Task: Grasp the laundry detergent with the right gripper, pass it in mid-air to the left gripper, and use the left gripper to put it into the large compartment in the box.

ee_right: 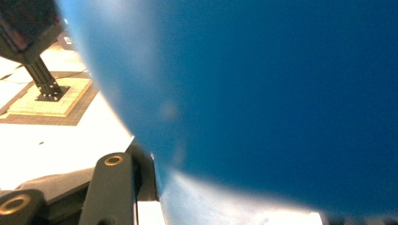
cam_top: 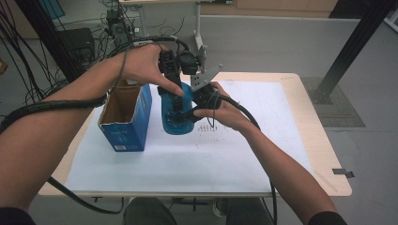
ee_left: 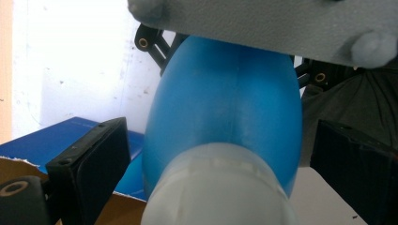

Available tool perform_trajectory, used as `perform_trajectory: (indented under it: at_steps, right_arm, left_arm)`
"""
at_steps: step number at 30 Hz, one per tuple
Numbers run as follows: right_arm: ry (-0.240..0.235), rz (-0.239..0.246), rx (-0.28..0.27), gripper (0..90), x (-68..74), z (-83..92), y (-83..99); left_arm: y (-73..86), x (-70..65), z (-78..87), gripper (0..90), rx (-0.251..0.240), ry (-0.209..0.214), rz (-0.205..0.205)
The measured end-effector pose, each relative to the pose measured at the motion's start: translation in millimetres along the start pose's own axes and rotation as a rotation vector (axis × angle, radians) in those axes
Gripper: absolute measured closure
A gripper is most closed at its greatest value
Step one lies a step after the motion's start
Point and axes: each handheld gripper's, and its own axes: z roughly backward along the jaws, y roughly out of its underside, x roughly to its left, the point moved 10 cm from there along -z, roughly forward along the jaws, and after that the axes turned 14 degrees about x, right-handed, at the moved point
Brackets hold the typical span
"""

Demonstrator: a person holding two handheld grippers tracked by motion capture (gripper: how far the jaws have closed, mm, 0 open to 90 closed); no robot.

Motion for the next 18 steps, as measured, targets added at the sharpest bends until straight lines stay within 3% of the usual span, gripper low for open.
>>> perform_trajectory:
  at_steps: [18]
  right_arm:
    - [0.004,-0.001,0.000,43.6,-0.5,1.6,0.4]
  left_arm:
    - [-0.7,-1.0,2.1,5.9,-0.001,-0.005,-0.003]
